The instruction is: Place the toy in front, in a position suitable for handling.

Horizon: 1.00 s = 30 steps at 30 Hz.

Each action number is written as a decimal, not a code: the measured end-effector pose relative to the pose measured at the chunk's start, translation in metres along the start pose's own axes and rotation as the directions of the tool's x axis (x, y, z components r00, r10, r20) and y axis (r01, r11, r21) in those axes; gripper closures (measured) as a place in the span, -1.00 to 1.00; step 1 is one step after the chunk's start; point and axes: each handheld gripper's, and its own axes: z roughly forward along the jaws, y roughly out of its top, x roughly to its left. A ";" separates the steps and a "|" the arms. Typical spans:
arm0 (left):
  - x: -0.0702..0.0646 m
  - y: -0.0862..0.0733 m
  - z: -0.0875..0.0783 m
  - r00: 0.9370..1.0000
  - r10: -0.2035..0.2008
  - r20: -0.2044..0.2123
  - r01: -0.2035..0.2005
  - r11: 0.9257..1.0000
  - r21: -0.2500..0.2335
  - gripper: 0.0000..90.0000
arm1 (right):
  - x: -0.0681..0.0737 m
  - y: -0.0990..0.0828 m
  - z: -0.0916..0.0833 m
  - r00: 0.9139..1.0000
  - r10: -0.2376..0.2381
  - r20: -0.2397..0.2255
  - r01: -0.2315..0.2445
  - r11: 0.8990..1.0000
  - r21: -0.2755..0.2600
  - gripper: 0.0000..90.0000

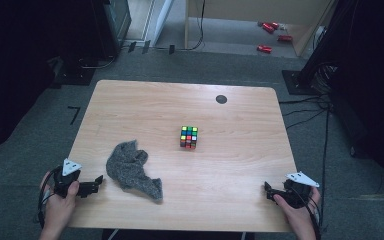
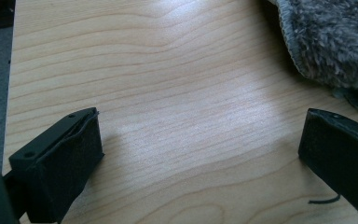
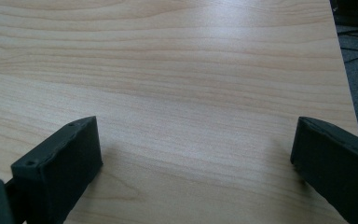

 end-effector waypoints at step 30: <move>-0.063 0.048 -0.016 0.958 0.116 0.262 -0.081 0.987 -0.141 -0.99 | 0.045 0.043 -0.019 0.990 -0.094 -0.102 0.082 0.990 -0.116 -0.62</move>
